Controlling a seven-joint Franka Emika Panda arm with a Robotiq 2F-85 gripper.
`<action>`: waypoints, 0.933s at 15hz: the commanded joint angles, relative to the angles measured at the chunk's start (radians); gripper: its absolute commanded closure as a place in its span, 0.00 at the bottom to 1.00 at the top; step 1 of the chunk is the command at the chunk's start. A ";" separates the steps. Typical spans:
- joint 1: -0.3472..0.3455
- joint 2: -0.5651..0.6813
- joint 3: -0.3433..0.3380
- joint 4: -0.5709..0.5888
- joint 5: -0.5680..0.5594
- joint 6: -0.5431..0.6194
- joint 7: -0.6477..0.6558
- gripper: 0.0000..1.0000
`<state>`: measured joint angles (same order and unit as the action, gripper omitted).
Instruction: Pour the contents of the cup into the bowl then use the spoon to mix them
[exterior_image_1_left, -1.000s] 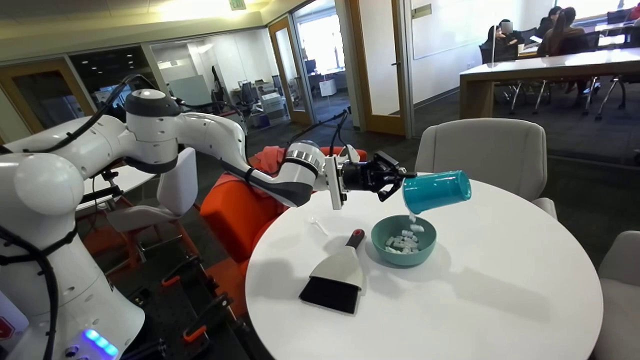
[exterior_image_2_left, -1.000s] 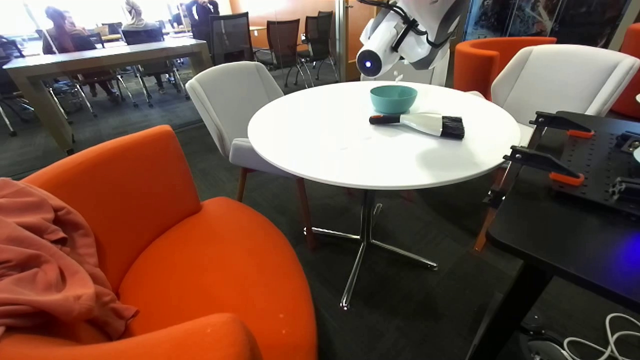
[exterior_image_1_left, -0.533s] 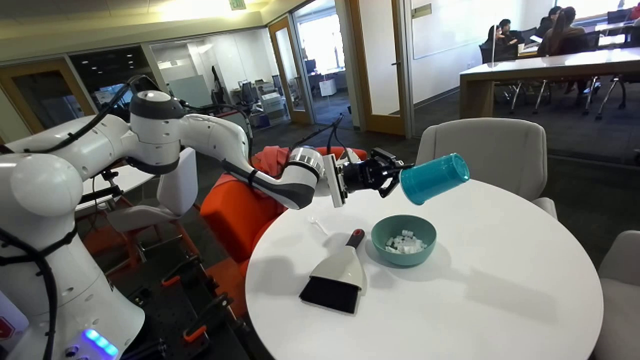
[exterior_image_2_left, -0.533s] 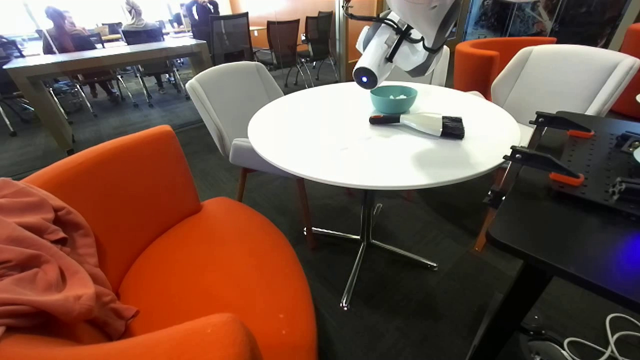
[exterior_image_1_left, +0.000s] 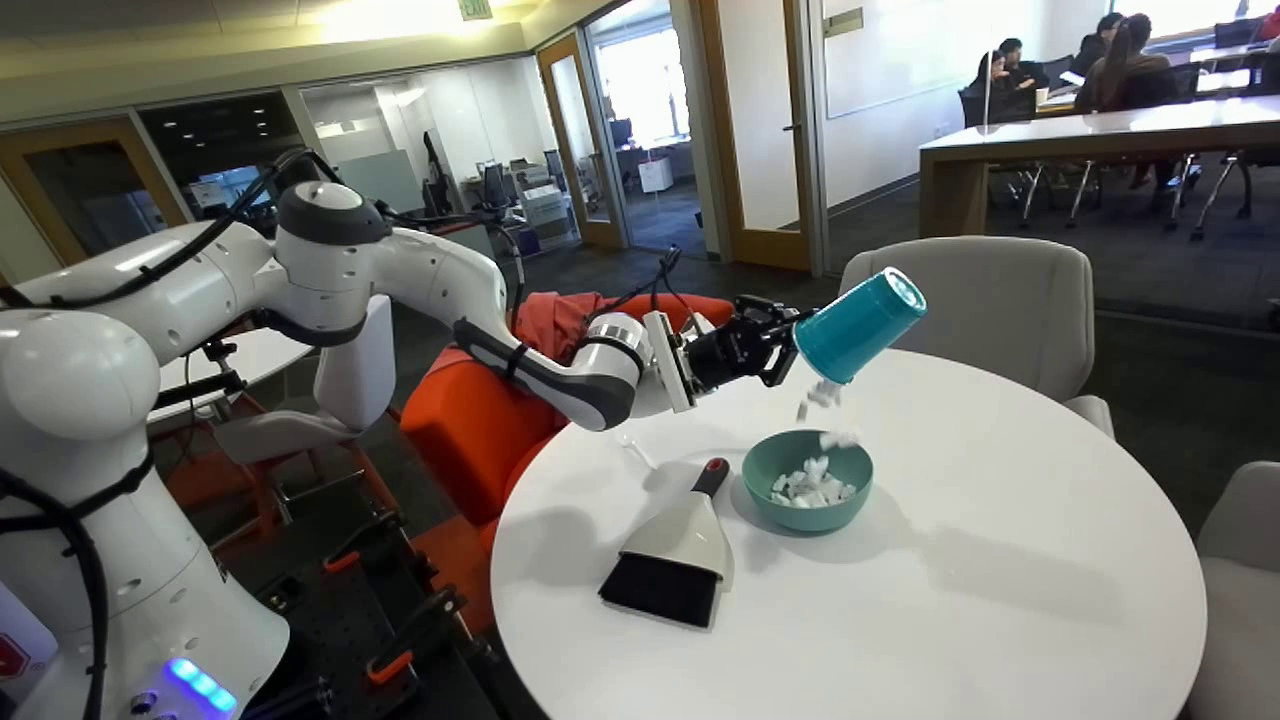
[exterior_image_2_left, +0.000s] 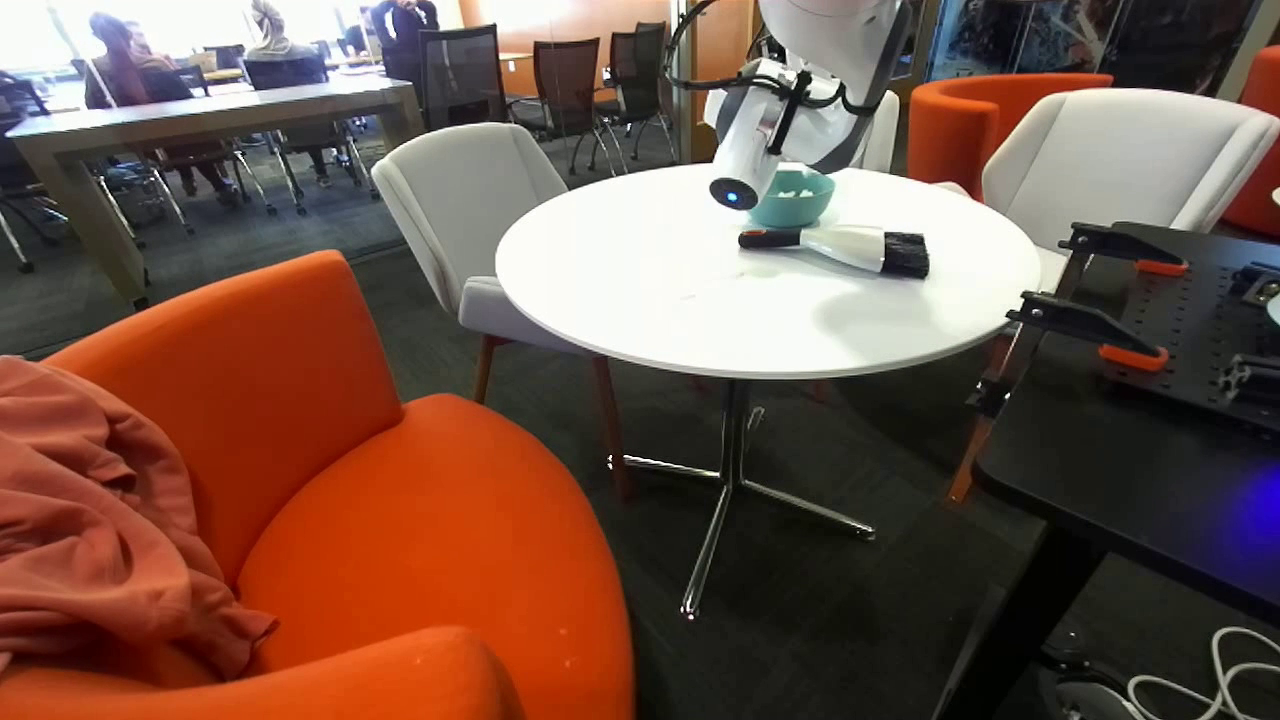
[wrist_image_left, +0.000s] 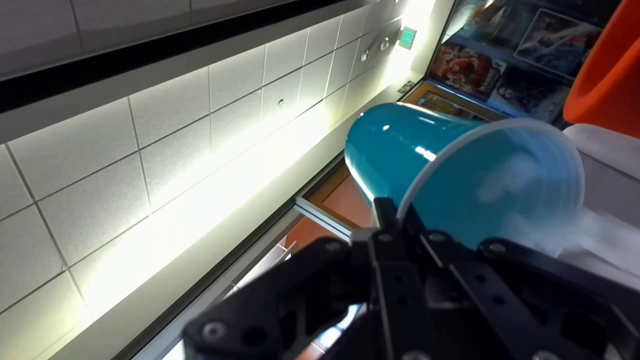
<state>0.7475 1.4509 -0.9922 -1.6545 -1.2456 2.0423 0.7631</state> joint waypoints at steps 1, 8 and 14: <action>-0.097 -0.108 0.110 0.035 -0.138 -0.104 0.022 0.99; -0.340 -0.403 0.397 0.002 -0.386 -0.131 0.020 0.99; -0.403 -0.626 0.315 -0.093 -0.336 0.127 0.007 0.99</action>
<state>0.3757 0.9811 -0.6567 -1.6561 -1.5858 2.0593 0.7767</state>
